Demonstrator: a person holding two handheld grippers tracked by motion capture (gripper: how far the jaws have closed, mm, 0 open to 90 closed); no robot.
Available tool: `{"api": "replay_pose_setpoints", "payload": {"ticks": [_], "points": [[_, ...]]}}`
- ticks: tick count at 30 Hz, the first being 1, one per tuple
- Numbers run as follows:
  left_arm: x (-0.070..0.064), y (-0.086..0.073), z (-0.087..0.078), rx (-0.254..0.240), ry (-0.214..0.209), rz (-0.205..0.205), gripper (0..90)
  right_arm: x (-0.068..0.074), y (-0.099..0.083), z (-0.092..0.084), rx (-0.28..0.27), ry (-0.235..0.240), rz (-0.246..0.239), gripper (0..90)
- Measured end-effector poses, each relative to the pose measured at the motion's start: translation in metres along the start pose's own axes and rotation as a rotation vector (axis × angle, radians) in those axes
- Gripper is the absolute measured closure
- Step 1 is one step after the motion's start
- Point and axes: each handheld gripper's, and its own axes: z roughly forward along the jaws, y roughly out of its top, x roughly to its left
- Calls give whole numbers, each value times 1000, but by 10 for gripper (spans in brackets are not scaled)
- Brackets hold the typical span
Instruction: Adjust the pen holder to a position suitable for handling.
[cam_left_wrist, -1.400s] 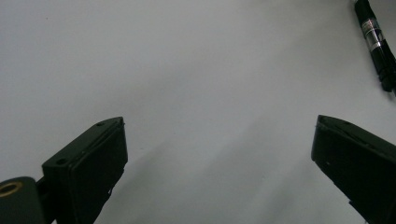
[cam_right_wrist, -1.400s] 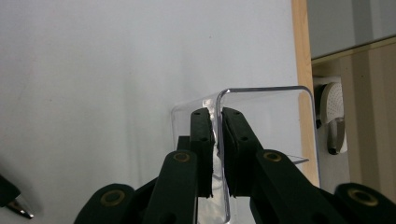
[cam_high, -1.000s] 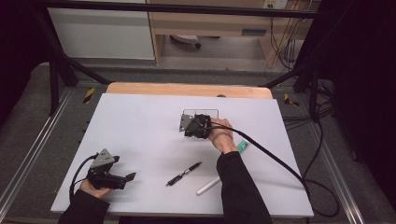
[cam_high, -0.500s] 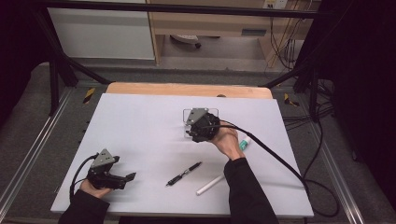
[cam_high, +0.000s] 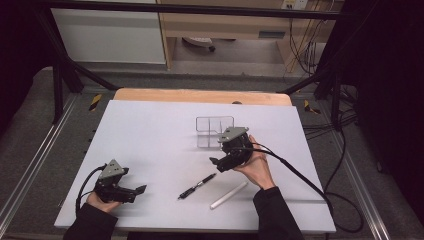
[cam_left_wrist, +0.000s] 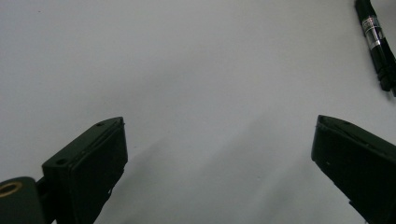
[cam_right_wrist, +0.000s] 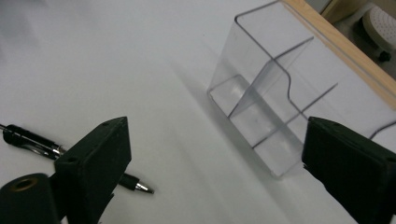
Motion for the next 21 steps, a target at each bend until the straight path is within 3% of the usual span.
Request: {"api": "replay_pose_setpoints", "payload": {"ticks": [12,21], "points": [[-5,6,0,-1,-6,1,33,-4,-52,-16,-42,33,144,37],[-12,11,4,1,-17,1,33,-10,-91,-30,-28,12,209,14]]}}
